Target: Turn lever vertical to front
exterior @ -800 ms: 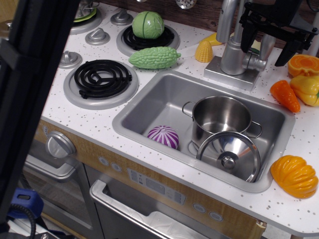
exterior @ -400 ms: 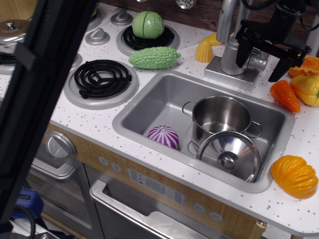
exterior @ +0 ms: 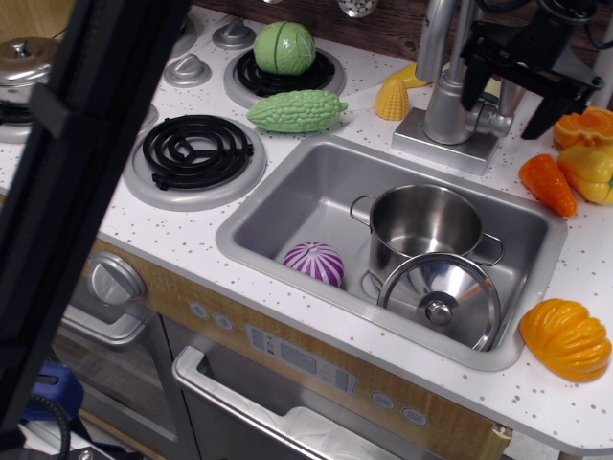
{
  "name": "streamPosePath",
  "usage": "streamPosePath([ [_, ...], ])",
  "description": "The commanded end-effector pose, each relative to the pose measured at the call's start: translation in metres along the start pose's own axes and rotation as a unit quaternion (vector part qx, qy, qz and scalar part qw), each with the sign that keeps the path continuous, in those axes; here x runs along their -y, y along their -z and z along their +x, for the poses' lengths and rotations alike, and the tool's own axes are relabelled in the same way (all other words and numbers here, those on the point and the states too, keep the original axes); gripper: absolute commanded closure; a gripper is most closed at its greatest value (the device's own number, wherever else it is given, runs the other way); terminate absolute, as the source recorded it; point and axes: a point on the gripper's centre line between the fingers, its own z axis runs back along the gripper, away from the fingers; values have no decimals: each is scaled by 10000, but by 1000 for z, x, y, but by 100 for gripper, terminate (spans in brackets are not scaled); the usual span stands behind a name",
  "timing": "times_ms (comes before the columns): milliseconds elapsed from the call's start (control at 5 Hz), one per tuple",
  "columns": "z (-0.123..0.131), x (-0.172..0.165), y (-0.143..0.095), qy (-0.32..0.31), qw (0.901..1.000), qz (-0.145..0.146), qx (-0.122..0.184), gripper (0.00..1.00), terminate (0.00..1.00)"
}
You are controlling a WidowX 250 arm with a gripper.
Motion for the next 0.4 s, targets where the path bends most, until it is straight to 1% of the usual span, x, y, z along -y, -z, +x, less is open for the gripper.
streamPosePath([
  [0,26,1,-44,-229,9960,-43,863,0,0],
  [200,38,-1,-47,-157,9956,-4,924,0,0],
])
